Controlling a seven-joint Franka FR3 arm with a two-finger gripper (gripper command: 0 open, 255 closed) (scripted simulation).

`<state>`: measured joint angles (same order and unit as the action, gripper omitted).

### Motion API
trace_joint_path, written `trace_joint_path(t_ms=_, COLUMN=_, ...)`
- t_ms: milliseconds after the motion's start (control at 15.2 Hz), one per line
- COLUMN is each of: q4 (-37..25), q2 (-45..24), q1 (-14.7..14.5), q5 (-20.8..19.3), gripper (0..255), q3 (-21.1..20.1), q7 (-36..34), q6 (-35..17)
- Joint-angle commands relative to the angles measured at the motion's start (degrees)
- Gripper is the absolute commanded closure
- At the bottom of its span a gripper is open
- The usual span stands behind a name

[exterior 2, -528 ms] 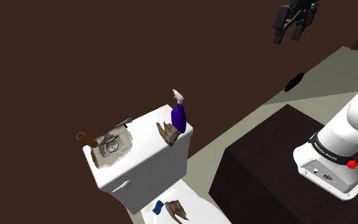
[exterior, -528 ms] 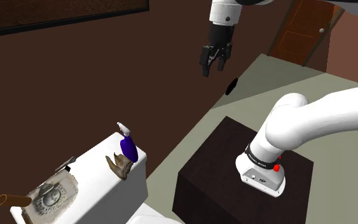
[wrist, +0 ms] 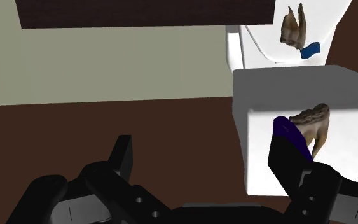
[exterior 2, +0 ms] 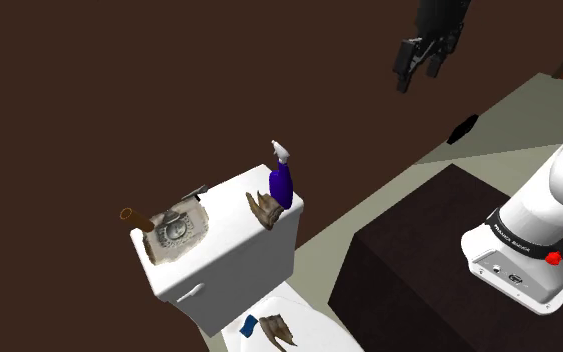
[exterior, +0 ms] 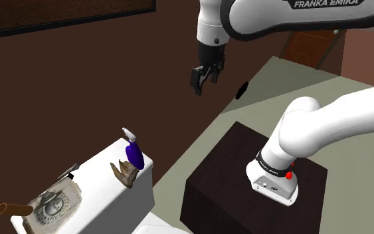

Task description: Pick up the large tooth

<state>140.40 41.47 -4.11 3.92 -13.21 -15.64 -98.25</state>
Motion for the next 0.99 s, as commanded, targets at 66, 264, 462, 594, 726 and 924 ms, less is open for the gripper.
trace_joint_path(t_ms=66, q4=-0.2, q2=-3.4, q1=-1.0, q5=-1.8, gripper=0, q3=-6.6, q7=-4.3, q6=-4.6)
trace_joint_path(t_ms=264, q4=-0.7, q2=-7.3, q1=-1.1, q5=-4.8, gripper=0, q3=-13.3, q7=-8.9, q6=-8.6)
trace_joint_path(t_ms=462, q4=-1.9, q2=-12.3, q1=-0.3, q5=-9.3, gripper=0, q3=-20.3, q7=-14.4, q6=-12.0)
trace_joint_path(t_ms=594, q4=-3.0, q2=-16.3, q1=0.9, q5=-13.2, gripper=0, q3=-25.2, q7=-18.7, q6=-13.8)
trace_joint_path(t_ms=726, q4=-4.6, q2=-20.9, q1=2.6, q5=-18.3, gripper=0, q3=-30.5, q7=-23.7, q6=-14.9)
trace_joint_path(t_ms=924, q4=-7.8, q2=-30.0, q1=6.1, q5=-28.6, gripper=0, q3=-39.0, q7=-32.8, q6=-14.3)
